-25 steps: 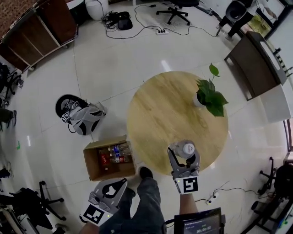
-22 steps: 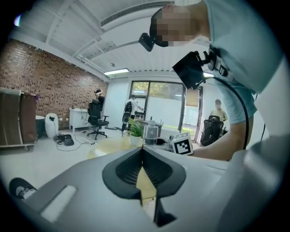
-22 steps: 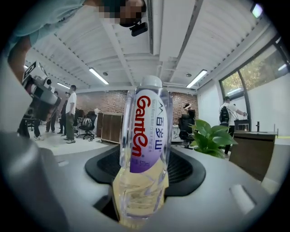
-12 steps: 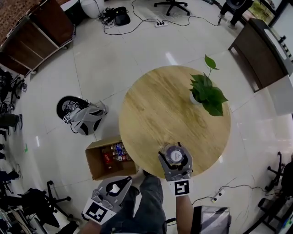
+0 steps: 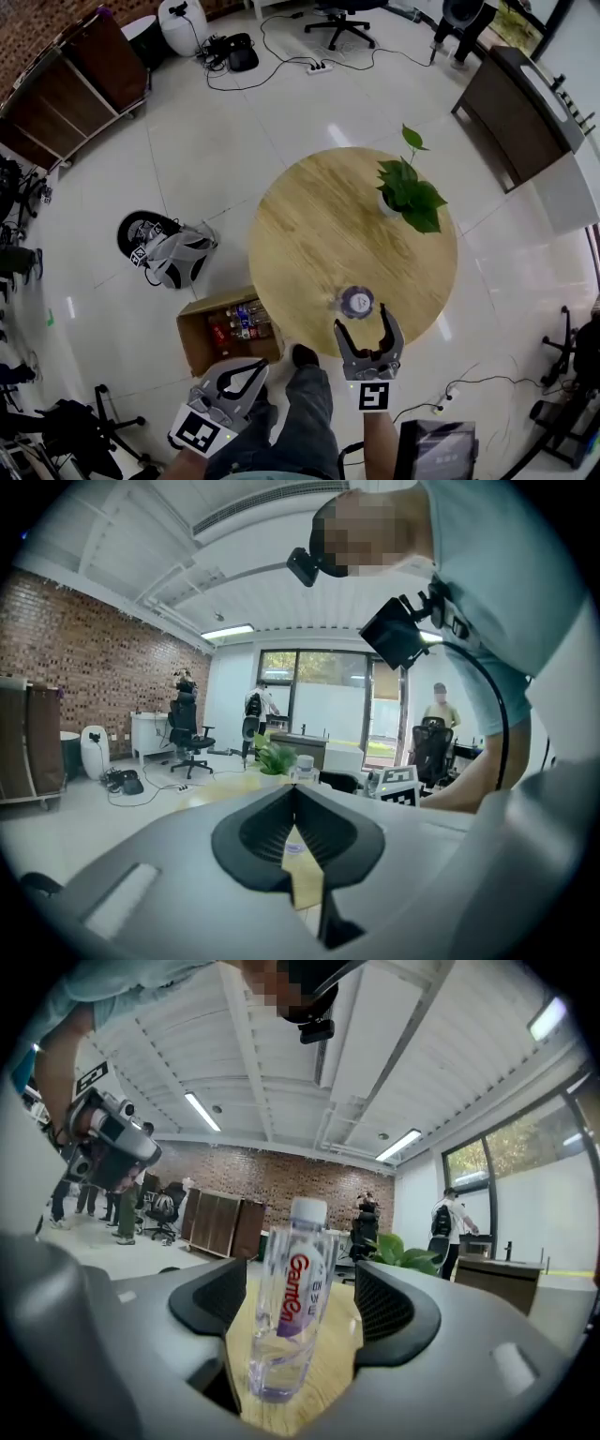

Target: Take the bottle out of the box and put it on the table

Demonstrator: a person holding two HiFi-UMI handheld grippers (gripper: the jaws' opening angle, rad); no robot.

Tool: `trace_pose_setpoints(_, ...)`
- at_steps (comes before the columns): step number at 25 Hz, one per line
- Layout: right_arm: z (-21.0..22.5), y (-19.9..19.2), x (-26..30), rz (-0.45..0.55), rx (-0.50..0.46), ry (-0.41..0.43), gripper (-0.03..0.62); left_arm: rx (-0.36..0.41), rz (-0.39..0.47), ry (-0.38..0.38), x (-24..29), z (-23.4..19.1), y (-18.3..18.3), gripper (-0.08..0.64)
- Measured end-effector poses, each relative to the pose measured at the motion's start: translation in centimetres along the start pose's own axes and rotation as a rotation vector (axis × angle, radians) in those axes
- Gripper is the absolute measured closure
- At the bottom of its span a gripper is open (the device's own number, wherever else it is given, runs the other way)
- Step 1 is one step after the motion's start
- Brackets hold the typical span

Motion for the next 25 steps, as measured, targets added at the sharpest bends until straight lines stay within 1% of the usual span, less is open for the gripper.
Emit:
trace_pose_setpoints(2, -0.5, 2.9, -1.7, 0.009, -0.026, -0.020, 0.238, 0.014, 0.015, -0.021, -1.7, 0.5, 0.7, 0.549)
trace_pose_setpoints(4, -2.0, 6.3, -3.4, 0.011, -0.056, -0.018, 0.245, 0.039, 0.038, -0.049, -3.9, 1.1, 1.7, 0.549)
trace_pose_setpoints(5, -3.0, 8.2, -4.0, 0.013, -0.072, -0.009, 0.249, 0.052, 0.057, -0.062, -5.0, 1.5, 2.4, 0.549)
trace_pose_setpoints(9, -8.2, 15.2, -6.1, 0.017, -0.119, 0.056, 0.310, 0.081, 0.159, -0.091, -9.8, 3.0, 5.2, 0.549)
trace_pose_setpoints(12, -11.9, 20.1, -7.3, 0.035, -0.164, 0.094, 0.343, 0.106, 0.228, -0.111, -13.4, 4.0, 6.7, 0.549)
trace_pose_setpoints(13, -12.9, 21.6, -7.7, 0.038, -0.180, 0.099, 0.345, 0.112, 0.251, -0.118, -14.5, 4.3, 7.2, 0.549)
trace_pose_setpoints(15, -14.6, 24.3, -8.5, 0.041, -0.210, 0.098, 0.345, 0.116, 0.291, -0.133, -16.5, 4.9, 8.3, 0.549)
trace_pose_setpoints(17, -16.3, 27.0, -9.4, 0.057, -0.209, 0.080, 0.348, 0.121, 0.318, -0.148, -18.6, 5.5, 9.2, 0.549)
trace_pose_setpoints(19, -17.8, 28.9, -10.5, 0.054, -0.221, 0.067, 0.354, 0.130, 0.341, -0.164, -20.3, 6.0, 9.8, 0.549)
trace_pose_setpoints(22, -20.0, 29.2, -12.2, -0.041, -0.293, 0.087, 0.374, 0.110, 0.382, -0.177, -22.4, 6.6, 10.2, 0.549)
trace_pose_setpoints(25, -21.8, 30.2, -13.5, -0.037, -0.299, 0.073, 0.385, 0.099, 0.387, -0.195, -24.2, 7.1, 9.9, 0.549)
Point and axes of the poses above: the fingertips, and each gripper's own axes: x forward along the fingers, z to its right, y out of its top, the point moved 1 cm from there along -x, backward along the fingers, and after that the axes turned 9 degrees about -x, right-handed, at the moved point
